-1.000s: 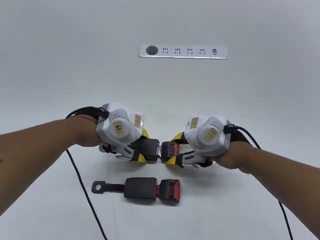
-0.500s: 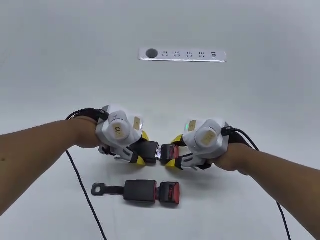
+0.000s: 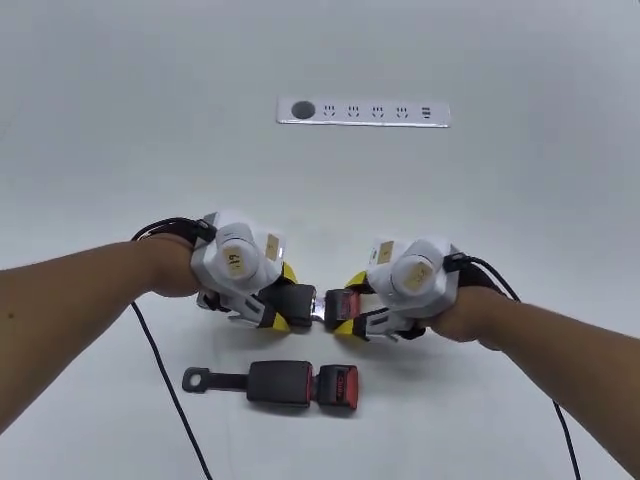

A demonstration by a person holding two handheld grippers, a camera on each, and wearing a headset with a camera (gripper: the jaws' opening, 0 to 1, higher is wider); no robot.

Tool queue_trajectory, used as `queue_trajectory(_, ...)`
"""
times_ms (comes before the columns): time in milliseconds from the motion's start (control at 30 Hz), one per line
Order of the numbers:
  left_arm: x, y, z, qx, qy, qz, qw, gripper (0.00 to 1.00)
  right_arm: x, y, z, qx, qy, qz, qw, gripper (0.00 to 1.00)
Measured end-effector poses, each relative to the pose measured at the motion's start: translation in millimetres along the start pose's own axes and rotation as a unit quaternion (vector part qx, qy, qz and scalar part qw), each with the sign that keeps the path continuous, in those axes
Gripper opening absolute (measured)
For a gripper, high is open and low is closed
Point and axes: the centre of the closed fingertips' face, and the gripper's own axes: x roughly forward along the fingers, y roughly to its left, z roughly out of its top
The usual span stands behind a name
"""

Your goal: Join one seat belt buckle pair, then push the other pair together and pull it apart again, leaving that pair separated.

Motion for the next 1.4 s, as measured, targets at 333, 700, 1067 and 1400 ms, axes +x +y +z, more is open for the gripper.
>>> queue_trajectory(333, -0.5, 0.9, -0.5, -0.004, -0.004, 0.002, 1.0000, 0.35, -6.4, -3.3, -6.9, 0.004, -0.005, 0.005, 1.0000, 0.34)
queue_trajectory(700, 0.4, 1.4, -2.2, -0.013, -0.009, 0.007, 0.9998, 0.35, -10.5, -4.2, -15.9, 0.001, -0.009, 0.003, 1.0000, 0.34)
queue_trajectory(1067, 1.7, 1.6, -1.9, -0.016, -0.012, 0.009, 0.9998, 0.35, -20.7, -7.0, -28.6, -0.003, -0.010, -0.004, 0.9999, 0.34)
queue_trajectory(1400, 2.1, 2.1, -1.8, -0.018, -0.012, 0.009, 0.9997, 0.35, -31.2, -10.1, -41.1, -0.005, -0.012, -0.011, 0.9999, 0.34)
